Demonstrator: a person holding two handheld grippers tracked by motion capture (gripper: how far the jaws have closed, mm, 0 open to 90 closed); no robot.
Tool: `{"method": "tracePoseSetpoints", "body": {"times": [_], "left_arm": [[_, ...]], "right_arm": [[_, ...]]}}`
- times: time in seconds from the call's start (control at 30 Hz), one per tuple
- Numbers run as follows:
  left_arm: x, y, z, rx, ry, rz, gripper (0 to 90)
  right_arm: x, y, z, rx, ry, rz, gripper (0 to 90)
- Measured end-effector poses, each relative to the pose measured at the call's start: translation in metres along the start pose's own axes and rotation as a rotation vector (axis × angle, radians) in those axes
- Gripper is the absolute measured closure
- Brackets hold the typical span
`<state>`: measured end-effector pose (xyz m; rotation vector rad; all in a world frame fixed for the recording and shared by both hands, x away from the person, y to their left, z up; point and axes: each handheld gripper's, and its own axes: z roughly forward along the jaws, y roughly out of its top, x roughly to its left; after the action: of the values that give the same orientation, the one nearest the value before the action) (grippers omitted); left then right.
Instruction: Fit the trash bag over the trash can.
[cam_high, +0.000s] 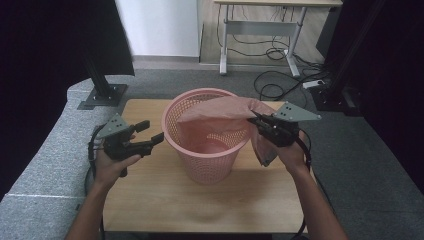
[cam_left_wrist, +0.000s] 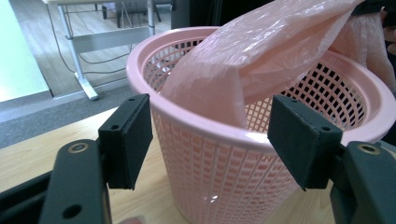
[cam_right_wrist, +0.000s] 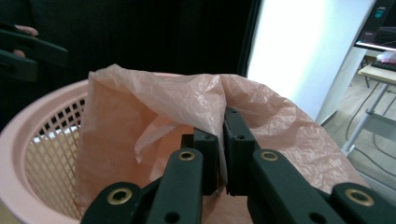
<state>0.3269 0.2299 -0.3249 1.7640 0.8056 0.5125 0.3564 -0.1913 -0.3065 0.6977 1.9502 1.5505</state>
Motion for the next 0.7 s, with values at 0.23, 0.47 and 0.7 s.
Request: {"method": "tracePoseSetpoints", "body": {"times": [0.23,0.47,0.7], "left_arm": [[-0.002,0.003,0.004,0.001,-0.005,-0.002,30.5],[0.002,-0.001,0.002,0.007,0.001,-0.013,30.6],[0.0,-0.002,0.005,0.019,0.002,-0.009,30.4]], "right_arm": [[0.002,-0.008,0.009,0.035,0.044,0.04,73.5],[-0.003,-0.042,-0.01,-0.002,0.061,0.123,37.7],[-0.012,-0.071,-0.049,-0.027,0.013,0.181,30.8]]}}
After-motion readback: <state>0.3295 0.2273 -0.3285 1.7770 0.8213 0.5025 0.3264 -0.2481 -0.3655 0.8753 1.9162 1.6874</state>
